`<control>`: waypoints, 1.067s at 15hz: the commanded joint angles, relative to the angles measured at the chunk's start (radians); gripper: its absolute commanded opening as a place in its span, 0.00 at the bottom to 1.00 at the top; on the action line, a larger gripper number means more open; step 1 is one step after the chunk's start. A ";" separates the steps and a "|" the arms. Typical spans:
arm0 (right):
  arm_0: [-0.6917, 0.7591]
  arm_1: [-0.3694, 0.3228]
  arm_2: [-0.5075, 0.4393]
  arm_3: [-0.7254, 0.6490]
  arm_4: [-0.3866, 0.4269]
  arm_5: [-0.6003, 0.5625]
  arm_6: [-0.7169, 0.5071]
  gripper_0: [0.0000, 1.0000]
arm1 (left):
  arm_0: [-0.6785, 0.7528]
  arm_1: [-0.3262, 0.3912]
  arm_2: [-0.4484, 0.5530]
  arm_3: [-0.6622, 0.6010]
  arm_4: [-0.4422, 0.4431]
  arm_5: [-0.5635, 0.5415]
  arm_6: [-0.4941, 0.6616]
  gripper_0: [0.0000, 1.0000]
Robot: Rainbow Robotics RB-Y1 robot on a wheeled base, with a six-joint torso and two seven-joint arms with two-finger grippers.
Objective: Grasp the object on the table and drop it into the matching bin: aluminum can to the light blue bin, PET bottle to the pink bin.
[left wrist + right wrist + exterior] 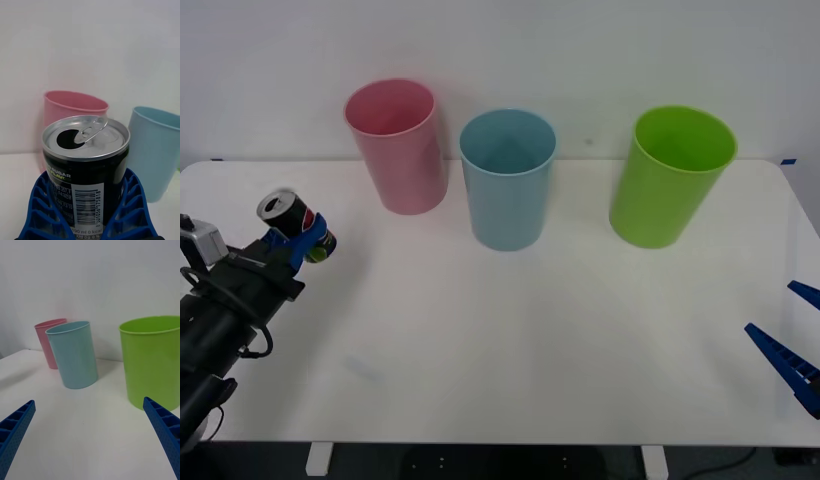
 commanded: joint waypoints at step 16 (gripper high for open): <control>0.000 0.000 0.000 0.000 0.000 0.000 0.000 1.00 | -0.444 0.029 -0.175 0.074 -0.225 0.058 0.287 0.00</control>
